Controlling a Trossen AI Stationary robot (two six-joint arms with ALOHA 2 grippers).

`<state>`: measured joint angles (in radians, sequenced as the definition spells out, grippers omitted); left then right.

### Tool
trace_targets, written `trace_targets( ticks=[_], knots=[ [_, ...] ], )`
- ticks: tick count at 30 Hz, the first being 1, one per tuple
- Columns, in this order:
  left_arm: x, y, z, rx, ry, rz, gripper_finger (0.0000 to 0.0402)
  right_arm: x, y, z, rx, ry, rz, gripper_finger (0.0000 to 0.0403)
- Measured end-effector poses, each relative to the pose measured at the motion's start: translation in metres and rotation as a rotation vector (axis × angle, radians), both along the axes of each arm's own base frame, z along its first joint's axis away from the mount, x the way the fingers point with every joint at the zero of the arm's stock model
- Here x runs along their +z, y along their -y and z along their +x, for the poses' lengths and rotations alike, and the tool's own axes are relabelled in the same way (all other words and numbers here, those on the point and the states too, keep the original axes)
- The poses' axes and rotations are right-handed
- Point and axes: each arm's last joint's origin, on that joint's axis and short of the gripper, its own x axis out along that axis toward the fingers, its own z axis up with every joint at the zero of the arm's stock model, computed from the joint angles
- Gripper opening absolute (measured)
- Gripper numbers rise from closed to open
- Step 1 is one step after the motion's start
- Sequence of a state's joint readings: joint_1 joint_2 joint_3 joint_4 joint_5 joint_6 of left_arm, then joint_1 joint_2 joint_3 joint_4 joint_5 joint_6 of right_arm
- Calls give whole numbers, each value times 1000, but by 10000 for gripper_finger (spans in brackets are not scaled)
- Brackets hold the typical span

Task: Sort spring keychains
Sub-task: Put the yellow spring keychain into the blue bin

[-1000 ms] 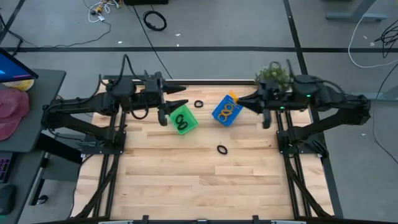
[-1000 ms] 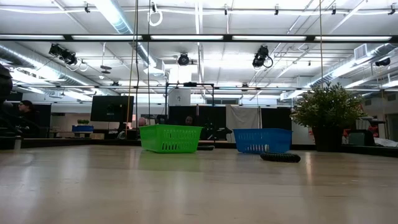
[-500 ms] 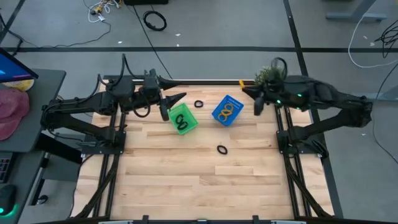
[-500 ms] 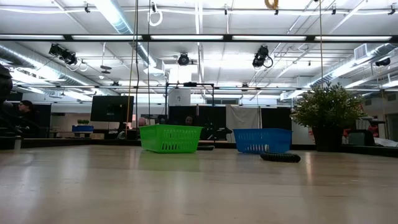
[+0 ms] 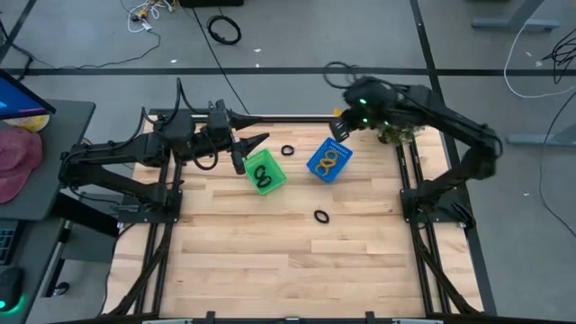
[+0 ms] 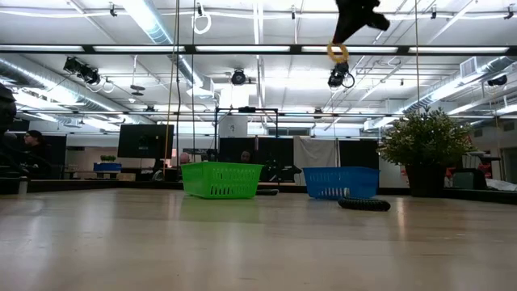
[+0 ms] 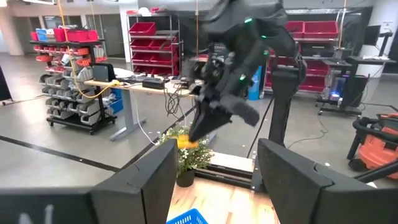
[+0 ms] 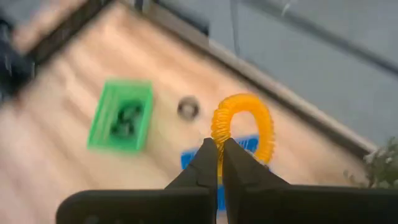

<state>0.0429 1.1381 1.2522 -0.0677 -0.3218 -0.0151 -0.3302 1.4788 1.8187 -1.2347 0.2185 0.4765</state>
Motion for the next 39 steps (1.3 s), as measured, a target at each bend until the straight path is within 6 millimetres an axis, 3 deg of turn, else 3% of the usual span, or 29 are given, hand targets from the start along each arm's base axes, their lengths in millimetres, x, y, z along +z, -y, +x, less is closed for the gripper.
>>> trace_targets(
  ticks=[9, 16, 21, 26, 39],
  knots=[
    [-9, 0, 0, 0, -85, -34, 224, -54, 38, 36, 110, -279, 247, 0],
    [-14, 0, 0, 1, -122, -61, 224, -103, 51, 55, 158, -422, 349, 0],
    [-14, 0, 0, 0, -128, -62, 224, -148, 50, 55, 169, -463, 429, 0],
    [-14, 0, 0, 0, -129, -58, 225, -180, 55, 54, 148, -453, 430, 0],
    [-14, 0, 0, 0, -131, -55, 224, -219, 72, 42, 19, -439, 378, 0]
  ],
)
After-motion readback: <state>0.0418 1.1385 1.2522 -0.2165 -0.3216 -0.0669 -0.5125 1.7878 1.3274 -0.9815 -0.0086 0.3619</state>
